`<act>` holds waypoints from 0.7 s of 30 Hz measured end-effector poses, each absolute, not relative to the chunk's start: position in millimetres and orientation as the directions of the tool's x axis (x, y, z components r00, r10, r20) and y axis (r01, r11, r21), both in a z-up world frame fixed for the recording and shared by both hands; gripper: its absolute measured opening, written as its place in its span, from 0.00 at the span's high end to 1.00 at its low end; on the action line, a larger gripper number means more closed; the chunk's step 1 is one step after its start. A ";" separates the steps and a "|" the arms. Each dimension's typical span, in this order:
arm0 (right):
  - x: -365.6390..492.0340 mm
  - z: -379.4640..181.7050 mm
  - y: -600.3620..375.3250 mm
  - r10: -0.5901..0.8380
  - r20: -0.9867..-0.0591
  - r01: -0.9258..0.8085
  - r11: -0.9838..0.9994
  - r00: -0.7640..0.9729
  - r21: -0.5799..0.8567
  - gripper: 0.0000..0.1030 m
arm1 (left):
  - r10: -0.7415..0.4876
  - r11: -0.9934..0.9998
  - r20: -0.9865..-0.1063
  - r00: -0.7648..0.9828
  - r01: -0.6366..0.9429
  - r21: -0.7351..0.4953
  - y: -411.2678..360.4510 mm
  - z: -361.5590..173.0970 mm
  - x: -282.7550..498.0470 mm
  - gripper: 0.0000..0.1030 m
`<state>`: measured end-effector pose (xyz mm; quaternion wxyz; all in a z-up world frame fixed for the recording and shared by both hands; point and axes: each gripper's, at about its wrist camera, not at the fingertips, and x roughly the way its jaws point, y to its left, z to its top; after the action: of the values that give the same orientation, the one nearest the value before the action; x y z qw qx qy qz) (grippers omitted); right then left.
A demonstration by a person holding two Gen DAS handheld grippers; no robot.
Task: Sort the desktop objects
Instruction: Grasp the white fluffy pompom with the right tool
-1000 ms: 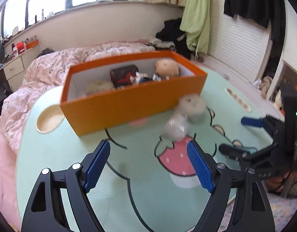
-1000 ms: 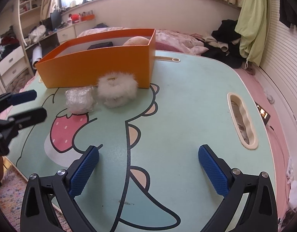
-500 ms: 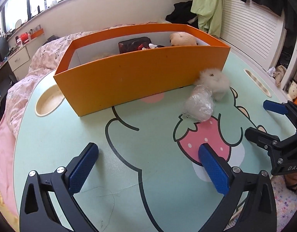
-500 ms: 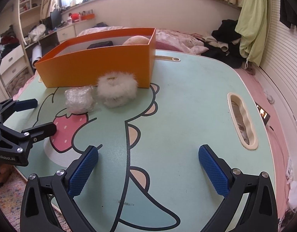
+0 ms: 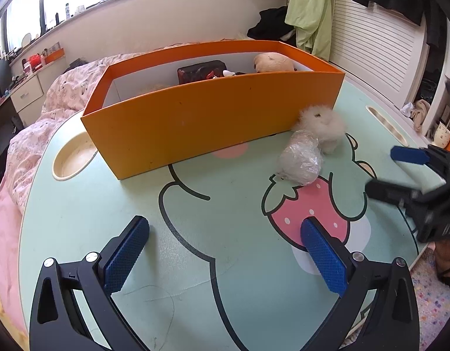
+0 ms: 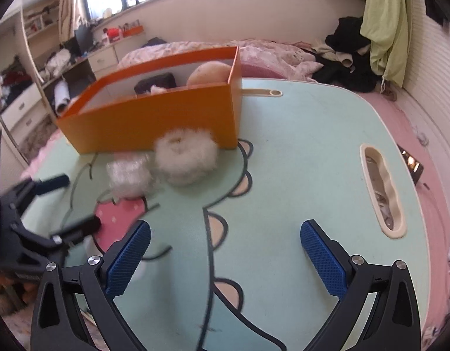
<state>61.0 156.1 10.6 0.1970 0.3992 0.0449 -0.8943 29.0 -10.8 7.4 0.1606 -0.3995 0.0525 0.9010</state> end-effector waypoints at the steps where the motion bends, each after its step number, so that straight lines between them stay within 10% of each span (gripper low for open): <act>1: 56.2 17.3 154.3 -0.340 -0.719 0.384 -0.917 -0.606 0.109 0.00 | 0.248 -0.943 -0.737 -0.629 -0.332 -0.034 -11.0 7.5 28.8 0.00; 9: 17.2 27.6 108.5 -0.271 -0.747 0.381 -0.924 -0.607 0.026 0.14 | 0.249 -0.943 -0.736 -0.629 -0.332 -0.034 -11.0 7.2 28.9 0.00; 14: 10.6 15.4 113.0 -0.201 -0.776 0.328 -0.944 -0.598 -0.009 0.62 | 0.249 -0.942 -0.735 -0.630 -0.333 -0.034 -10.2 6.9 29.4 0.00; 21: 67.7 28.0 165.2 -0.405 -0.671 0.429 -0.892 -0.621 0.140 0.62 | 0.251 -0.942 -0.735 -0.630 -0.334 -0.035 -9.9 7.2 28.0 0.00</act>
<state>67.7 165.2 28.0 0.2317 0.3684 0.0168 -0.9002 28.0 -9.9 7.2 0.1622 -0.3982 0.0522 0.9013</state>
